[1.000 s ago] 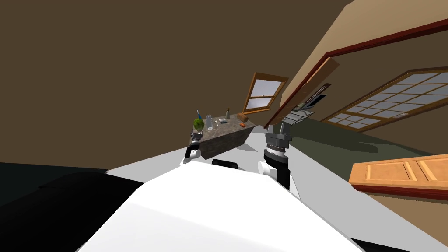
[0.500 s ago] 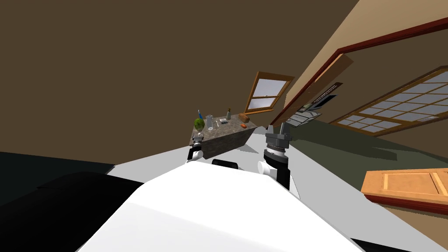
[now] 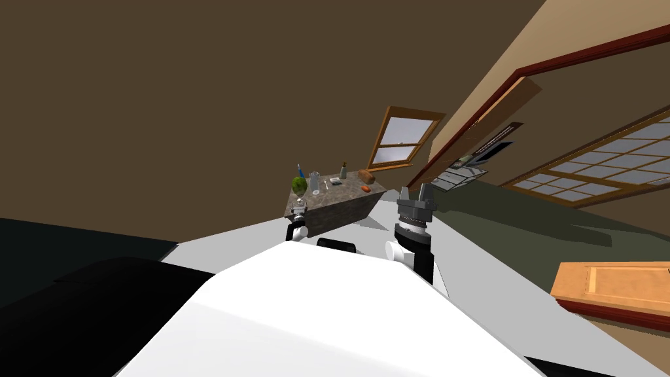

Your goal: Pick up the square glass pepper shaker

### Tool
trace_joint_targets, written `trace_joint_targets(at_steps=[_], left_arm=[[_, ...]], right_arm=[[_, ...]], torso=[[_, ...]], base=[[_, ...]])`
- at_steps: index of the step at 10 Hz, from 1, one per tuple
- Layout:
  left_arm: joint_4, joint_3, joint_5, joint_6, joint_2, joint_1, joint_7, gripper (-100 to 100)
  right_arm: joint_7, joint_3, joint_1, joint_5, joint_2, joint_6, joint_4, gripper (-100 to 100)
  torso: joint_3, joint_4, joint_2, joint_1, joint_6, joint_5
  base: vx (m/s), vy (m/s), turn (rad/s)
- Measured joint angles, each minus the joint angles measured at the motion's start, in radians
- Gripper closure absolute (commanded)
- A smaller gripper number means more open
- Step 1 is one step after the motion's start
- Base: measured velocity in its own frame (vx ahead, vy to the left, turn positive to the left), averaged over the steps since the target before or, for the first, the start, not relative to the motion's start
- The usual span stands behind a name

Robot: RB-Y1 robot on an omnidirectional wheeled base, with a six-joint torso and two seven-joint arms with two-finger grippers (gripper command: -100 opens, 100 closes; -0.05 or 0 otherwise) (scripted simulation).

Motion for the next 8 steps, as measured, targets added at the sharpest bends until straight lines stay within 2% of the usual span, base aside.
trace_joint_targets(at_steps=[1,2,6,8], left_arm=[[0.000,0.000,0.000,0.000,0.000,0.000,0.000,-100],[0.000,0.000,0.000,0.000,0.000,0.000,0.000,100],[0.000,0.000,0.000,0.000,0.000,0.000,0.001,100],[0.000,0.000,0.000,0.000,0.000,0.000,0.001,-100]], right_arm=[[0.000,0.000,0.000,0.000,0.000,0.000,0.000,0],[0.000,0.000,0.000,0.000,0.000,0.000,0.000,0],[0.000,0.000,0.000,0.000,0.000,0.000,0.000,0],[0.000,0.000,0.000,0.000,0.000,0.000,0.000,0]], torso=[[0.000,0.000,0.000,0.000,0.000,0.000],[0.000,0.000,0.000,0.000,0.000,0.000],[-0.001,0.000,-0.001,0.000,0.000,0.000],[-0.001,0.000,-0.001,0.000,0.000,0.000]], base=[[0.000,0.000,0.000],[0.000,0.000,0.000],[0.000,0.000,0.000],[0.001,-0.005,0.004]])
